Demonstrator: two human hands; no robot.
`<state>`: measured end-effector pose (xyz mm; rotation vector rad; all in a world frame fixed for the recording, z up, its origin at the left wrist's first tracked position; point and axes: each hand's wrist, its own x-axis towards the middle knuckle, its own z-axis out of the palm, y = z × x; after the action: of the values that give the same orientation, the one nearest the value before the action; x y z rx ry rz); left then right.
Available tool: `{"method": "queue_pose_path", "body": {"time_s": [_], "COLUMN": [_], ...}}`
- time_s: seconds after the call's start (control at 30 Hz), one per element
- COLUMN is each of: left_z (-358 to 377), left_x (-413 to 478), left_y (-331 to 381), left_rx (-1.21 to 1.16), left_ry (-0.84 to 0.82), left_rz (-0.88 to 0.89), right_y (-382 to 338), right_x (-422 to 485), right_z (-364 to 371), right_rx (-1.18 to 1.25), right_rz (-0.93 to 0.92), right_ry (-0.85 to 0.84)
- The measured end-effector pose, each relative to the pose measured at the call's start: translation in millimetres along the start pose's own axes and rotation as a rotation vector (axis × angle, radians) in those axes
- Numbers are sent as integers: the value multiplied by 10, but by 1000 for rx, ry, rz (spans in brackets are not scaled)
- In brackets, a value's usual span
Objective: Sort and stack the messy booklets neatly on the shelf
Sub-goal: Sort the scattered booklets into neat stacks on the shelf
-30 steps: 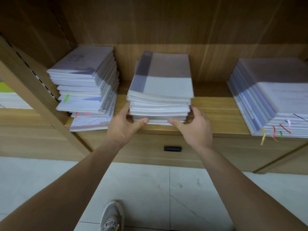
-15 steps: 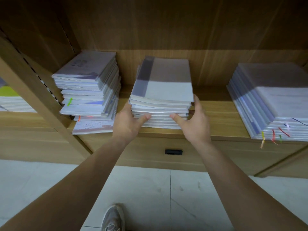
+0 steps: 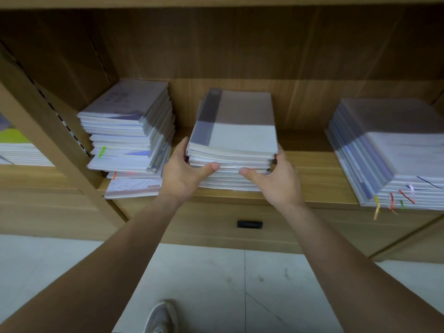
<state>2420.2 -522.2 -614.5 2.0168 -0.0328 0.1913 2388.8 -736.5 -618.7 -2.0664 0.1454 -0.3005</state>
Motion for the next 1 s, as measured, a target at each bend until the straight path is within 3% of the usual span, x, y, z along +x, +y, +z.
{"method": "queue_pose_path", "body": {"time_s": [0.13, 0.27, 0.43, 0.53, 0.67, 1.0], "left_z": [-10, -49, -164, -91, 9, -5], "left_x": [-9, -40, 107, 271, 464, 506], "left_y": [209, 264, 327, 341, 344, 215], "left_rx": [5, 72, -104, -134, -228, -284], "left_ry": [48, 37, 39, -48, -87, -174], "left_rz": [58, 57, -9, -32, -97, -116], "right_y": [-166, -163, -138, -142, -120, -100], "right_x": [-27, 37, 109, 191, 341, 321], "right_z": [-78, -206, -248, -242, -254, -85], "right_rx": [84, 24, 58, 61, 104, 62], "right_rz": [-55, -58, -36, -21, 1, -23], "right_ry": [32, -86, -115, -90, -208, -81]}}
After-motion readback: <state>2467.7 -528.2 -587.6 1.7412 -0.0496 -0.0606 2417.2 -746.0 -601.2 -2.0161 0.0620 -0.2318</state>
